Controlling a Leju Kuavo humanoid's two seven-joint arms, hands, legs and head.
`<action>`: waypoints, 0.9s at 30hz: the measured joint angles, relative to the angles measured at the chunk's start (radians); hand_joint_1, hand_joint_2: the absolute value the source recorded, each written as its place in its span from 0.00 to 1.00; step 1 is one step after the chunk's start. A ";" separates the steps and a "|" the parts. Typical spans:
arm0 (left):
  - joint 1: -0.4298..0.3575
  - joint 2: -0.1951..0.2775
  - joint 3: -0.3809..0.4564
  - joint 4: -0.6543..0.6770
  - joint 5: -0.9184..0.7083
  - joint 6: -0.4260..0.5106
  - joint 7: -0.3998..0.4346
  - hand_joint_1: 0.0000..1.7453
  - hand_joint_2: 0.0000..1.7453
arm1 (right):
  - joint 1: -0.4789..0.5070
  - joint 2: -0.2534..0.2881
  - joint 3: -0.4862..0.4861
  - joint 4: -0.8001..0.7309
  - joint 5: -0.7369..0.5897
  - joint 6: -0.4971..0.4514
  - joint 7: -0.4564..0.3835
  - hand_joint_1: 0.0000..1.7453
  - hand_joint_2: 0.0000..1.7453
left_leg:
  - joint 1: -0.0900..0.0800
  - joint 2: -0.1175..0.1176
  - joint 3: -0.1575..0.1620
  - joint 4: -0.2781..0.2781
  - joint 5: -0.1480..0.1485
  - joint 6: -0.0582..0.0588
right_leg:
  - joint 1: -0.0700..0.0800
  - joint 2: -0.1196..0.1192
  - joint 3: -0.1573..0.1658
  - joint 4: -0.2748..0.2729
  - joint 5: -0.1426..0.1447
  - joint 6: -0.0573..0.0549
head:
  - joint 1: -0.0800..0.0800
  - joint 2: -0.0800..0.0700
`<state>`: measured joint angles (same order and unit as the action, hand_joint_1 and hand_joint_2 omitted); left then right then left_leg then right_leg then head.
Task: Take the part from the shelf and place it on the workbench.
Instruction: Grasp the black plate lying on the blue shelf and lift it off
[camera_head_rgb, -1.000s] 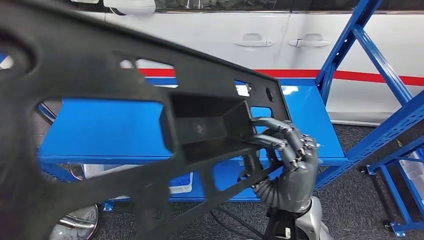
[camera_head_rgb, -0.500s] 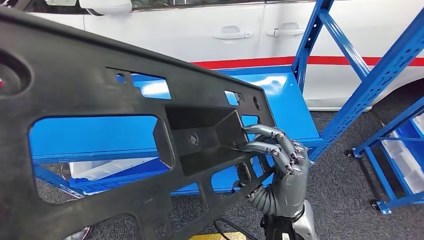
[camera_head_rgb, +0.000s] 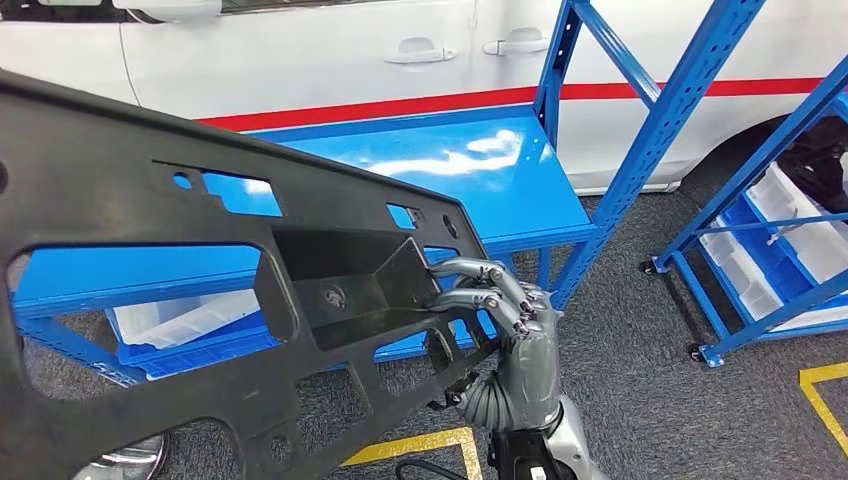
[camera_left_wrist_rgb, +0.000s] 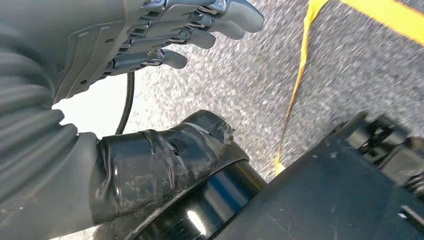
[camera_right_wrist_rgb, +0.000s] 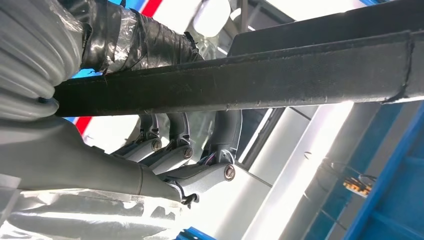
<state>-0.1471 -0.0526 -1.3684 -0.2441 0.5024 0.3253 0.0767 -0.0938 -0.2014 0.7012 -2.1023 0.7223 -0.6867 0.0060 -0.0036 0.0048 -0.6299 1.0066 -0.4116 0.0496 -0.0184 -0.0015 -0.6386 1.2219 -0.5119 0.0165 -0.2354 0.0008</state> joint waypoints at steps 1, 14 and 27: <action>0.000 0.000 0.002 0.000 0.007 0.001 0.000 0.00 1.00 | 0.000 0.001 0.003 0.001 -0.009 0.000 -0.006 1.00 1.00 | 0.000 -0.001 -0.016 0.009 0.006 -0.005 | 0.001 0.000 0.057 -0.074 0.001 0.000 | 0.001 0.000; 0.005 0.018 0.055 0.000 0.008 -0.018 0.000 0.00 1.00 | 0.098 0.118 0.000 0.084 -0.219 0.001 -0.242 1.00 1.00 | 0.013 -0.005 -0.032 0.256 -0.133 -0.059 | 0.016 -0.003 0.007 -0.187 0.094 -0.053 | -0.153 0.000; 0.001 0.013 0.055 -0.004 -0.060 -0.010 0.009 0.00 1.00 | 0.171 0.162 -0.053 0.078 -0.366 0.000 -0.361 1.00 1.00 | -0.001 0.010 0.072 -0.031 -0.031 0.004 | 0.005 0.000 -0.077 0.077 -0.050 -0.003 | -0.239 -0.003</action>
<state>-0.1464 -0.0392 -1.3134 -0.2481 0.4420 0.3149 0.0857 0.0767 -0.0397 0.6485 -2.0240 0.3560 -0.6870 -0.3546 -0.0047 0.0149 -0.5578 0.9752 -0.4431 0.0533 -0.0138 -0.0014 -0.7152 1.2985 -0.5622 0.0131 -0.4741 -0.0026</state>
